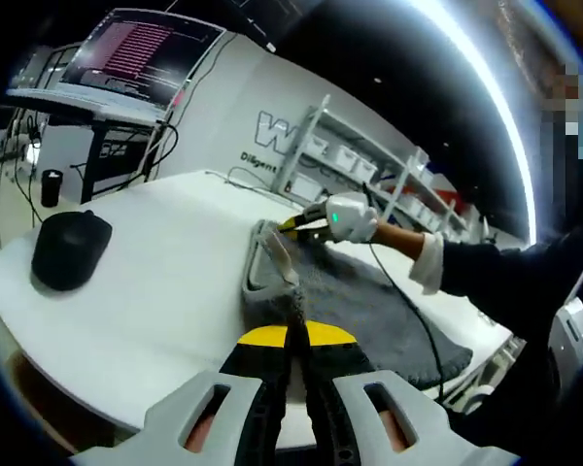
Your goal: Open the folded towel by lifting each exposed corner and separating the folded layers until the towel lies flat within the target outline without major curled edges
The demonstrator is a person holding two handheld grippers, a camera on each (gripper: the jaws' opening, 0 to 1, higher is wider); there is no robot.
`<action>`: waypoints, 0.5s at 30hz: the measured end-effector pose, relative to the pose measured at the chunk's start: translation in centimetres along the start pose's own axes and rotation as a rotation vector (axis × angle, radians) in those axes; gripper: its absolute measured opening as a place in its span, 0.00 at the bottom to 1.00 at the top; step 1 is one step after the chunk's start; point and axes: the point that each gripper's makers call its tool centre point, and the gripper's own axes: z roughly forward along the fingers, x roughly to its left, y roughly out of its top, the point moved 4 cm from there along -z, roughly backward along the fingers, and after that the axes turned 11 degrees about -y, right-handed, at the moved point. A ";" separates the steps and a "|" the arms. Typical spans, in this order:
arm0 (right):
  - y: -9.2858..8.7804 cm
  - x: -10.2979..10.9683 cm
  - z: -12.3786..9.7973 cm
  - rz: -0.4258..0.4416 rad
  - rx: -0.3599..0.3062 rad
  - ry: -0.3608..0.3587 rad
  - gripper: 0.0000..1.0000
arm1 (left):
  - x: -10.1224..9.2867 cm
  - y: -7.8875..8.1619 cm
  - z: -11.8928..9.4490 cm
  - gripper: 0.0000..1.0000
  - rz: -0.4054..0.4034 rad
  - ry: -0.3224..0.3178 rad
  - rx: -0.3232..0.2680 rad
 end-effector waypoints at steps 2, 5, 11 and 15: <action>-0.1 -0.1 -0.1 0.098 0.007 -0.002 0.00 | 0.3 -0.4 -0.2 0.04 0.031 0.024 0.044; 0.0 -0.7 -0.5 0.242 -0.042 -0.021 0.00 | 0.2 -1.0 -0.6 0.04 0.041 0.033 0.044; -0.4 -2.0 -2.1 0.447 -0.077 -0.058 0.00 | -0.3 -0.1 -1.0 0.04 0.068 0.022 0.011; -0.6 -2.6 -3.7 0.557 -0.120 -0.086 0.00 | 0.1 -0.3 -0.9 0.06 0.132 0.045 0.039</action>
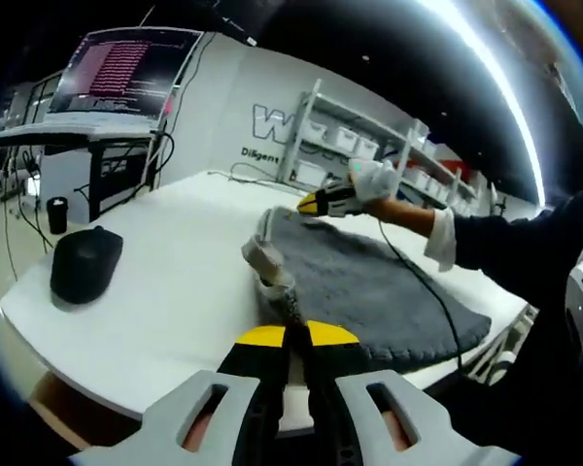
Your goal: Open the folded towel by lifting each exposed corner and separating the folded layers until the towel lies flat within the target outline without major curled edges
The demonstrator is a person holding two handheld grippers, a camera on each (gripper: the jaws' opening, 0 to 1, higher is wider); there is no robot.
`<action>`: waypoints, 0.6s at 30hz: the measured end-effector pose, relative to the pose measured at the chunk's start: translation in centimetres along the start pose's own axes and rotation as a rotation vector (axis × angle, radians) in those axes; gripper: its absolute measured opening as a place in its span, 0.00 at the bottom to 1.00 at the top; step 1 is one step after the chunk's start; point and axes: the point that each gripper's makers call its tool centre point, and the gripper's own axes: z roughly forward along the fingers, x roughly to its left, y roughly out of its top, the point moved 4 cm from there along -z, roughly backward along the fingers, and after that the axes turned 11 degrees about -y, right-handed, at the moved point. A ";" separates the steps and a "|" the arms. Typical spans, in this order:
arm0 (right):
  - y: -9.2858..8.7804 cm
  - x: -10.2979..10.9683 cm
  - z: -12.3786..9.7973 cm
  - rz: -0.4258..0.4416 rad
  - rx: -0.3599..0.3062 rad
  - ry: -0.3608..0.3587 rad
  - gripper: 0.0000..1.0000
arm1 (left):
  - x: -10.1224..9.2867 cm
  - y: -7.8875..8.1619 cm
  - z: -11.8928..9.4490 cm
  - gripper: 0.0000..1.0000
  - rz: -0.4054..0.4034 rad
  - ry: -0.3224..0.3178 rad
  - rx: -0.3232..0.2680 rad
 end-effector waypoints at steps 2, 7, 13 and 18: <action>0.3 -0.5 -0.9 0.046 -0.022 -0.019 0.00 | 0.0 0.2 -0.2 0.06 0.013 0.001 -0.004; 0.9 -2.3 -4.2 0.251 -0.051 -0.078 0.00 | 0.0 0.9 -0.7 0.09 0.013 -0.007 -0.026; 0.1 -4.1 -8.5 0.469 -0.076 -0.097 0.00 | 0.8 1.7 -1.4 0.11 0.032 0.020 -0.041; -1.0 -4.4 -11.0 0.560 -0.089 -0.086 0.00 | 1.2 2.9 -1.6 0.12 0.043 0.048 -0.088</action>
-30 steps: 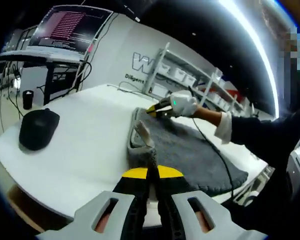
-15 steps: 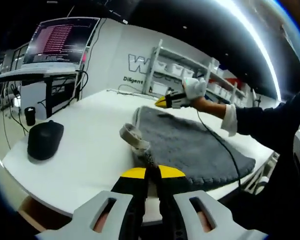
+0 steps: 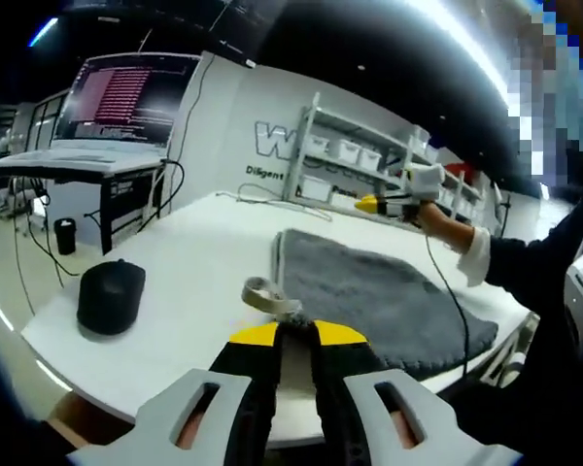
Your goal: Open the folded towel by lifting each exposed corner and separating the folded layers until the towel lies flat within the target outline without major curled edges
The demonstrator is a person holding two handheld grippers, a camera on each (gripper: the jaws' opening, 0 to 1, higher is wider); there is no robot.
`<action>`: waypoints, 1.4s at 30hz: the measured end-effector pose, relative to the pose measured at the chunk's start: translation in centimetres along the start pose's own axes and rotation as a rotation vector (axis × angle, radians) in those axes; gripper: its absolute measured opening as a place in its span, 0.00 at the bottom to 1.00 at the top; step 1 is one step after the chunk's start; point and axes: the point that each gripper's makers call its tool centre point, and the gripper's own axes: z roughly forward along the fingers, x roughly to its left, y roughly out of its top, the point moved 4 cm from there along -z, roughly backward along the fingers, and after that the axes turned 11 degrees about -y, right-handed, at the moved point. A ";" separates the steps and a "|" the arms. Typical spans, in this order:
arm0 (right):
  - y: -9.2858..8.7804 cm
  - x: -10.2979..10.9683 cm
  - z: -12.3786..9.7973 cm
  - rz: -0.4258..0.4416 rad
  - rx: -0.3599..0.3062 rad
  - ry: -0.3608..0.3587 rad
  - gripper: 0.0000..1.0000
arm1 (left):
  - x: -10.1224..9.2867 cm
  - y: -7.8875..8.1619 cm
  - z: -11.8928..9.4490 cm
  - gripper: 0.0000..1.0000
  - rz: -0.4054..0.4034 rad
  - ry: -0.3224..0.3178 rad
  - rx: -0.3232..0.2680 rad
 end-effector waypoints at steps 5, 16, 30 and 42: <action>0.0 -0.6 -1.5 0.086 -0.021 0.012 0.00 | 0.2 1.2 0.2 0.16 0.038 0.033 -0.024; -0.8 -1.0 -4.7 0.182 0.033 0.007 0.02 | 1.1 4.6 1.9 0.21 0.131 0.067 -0.017; -1.5 0.0 -9.2 0.327 -0.012 0.028 0.12 | 0.8 8.6 6.7 0.20 0.229 0.000 -0.005; -4.9 -0.7 -10.3 0.354 0.045 0.007 0.16 | 1.2 9.5 11.5 0.27 0.217 -0.024 0.085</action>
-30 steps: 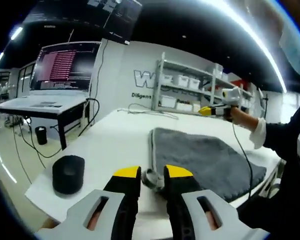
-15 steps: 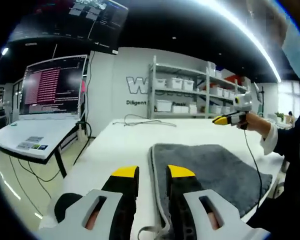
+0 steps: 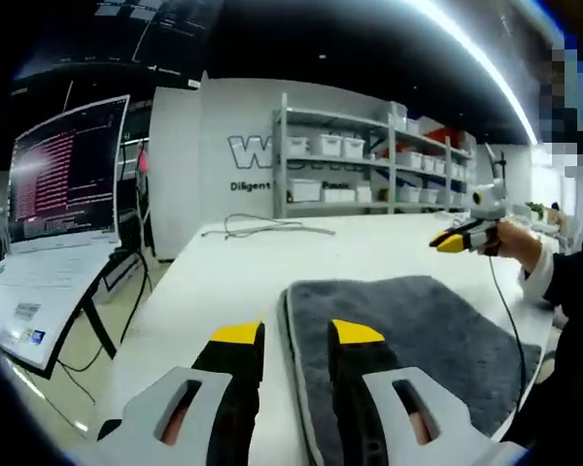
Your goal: Open the folded towel by lifting each exposed corner and separating the folded layers until the towel lies flat within the target outline without major curled edges
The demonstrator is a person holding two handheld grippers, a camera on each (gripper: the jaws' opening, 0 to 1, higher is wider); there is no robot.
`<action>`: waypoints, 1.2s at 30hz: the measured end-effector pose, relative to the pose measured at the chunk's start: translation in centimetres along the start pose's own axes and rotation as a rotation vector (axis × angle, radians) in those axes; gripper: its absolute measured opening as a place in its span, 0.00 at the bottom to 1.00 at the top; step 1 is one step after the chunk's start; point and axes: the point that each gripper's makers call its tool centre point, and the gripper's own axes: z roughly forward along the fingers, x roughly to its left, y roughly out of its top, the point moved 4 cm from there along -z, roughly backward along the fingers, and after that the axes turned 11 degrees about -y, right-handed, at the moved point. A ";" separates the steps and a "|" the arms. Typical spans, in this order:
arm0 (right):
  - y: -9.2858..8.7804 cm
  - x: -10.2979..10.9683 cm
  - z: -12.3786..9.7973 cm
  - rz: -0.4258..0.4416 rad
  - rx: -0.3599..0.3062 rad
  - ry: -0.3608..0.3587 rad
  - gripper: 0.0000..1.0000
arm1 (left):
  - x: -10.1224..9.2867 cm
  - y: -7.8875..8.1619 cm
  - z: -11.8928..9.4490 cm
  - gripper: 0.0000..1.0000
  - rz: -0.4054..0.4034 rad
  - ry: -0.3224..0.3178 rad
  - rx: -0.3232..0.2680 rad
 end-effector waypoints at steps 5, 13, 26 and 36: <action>-1.0 -0.2 -0.8 0.007 0.026 -0.002 0.19 | 0.1 0.2 1.6 0.28 0.018 -0.007 0.033; -1.5 -0.4 -2.1 0.032 0.064 -0.022 0.27 | 0.0 0.6 4.4 0.28 0.065 -0.054 0.084; -4.4 -1.6 -1.9 0.047 0.124 -0.067 0.30 | -1.1 0.7 8.5 0.29 0.109 -0.133 0.157; -6.2 -3.2 -2.0 0.069 0.145 -0.122 0.31 | -0.4 -0.1 12.4 0.29 0.075 -0.207 0.187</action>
